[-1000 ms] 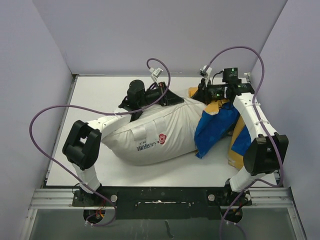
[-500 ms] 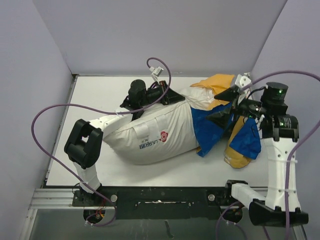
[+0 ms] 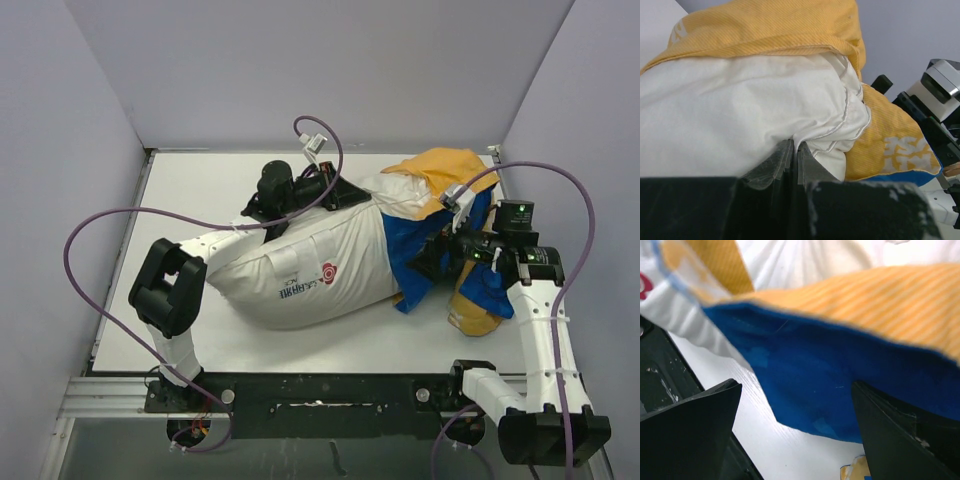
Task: Put the pillow into the pillowcase
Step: Stuff the pillow into the pillowcase.
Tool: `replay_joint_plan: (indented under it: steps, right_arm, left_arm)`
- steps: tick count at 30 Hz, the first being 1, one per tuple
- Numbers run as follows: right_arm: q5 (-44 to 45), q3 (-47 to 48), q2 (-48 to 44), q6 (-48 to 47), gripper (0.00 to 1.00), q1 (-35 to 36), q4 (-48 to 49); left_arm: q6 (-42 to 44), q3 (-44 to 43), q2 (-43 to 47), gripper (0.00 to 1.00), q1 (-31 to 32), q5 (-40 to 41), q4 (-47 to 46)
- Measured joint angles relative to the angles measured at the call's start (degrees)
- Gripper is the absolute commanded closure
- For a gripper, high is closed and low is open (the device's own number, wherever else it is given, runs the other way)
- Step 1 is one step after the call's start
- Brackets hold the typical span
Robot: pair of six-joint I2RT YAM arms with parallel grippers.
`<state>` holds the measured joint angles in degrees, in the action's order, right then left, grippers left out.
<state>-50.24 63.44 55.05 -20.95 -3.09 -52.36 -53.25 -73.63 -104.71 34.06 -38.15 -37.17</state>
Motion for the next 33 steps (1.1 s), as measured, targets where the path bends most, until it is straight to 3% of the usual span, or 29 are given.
replay_joint_plan:
  steps: [8,12,14,17,18,20,29,33]
  right_arm:
    - [8.39,-0.20,6.08,14.29,0.01,4.22,11.61]
    - [11.41,1.20,10.10,19.50,0.11,6.03,16.50]
    - [13.00,1.40,11.43,20.41,0.23,7.19,18.34]
    - [15.10,1.95,13.14,20.68,0.66,8.20,19.82]
    - [15.41,2.27,13.66,20.52,0.75,8.33,20.04]
    - [15.02,3.15,14.62,20.13,0.86,8.39,20.09]
    - [-2.12,3.72,14.62,6.36,0.93,5.73,18.73]
    - [-7.41,2.19,12.48,-2.71,0.86,4.55,13.97]
  left_arm:
    - [2.51,-0.15,-0.02,1.00,1.18,1.18,0.09]
    - [5.29,-2.29,-0.79,1.00,2.29,1.55,1.64]
    - [6.67,-3.89,-1.68,1.00,2.73,1.55,2.51]
    - [7.98,-5.60,-2.89,1.00,2.86,1.53,3.80]
    - [8.28,-6.19,-3.26,1.00,2.86,1.51,4.31]
    - [8.83,-7.17,-3.82,1.00,2.82,1.53,5.07]
    - [11.10,-10.43,-5.51,1.00,1.11,1.44,9.62]
    - [12.11,-11.72,-6.54,1.00,1.46,1.42,11.91]
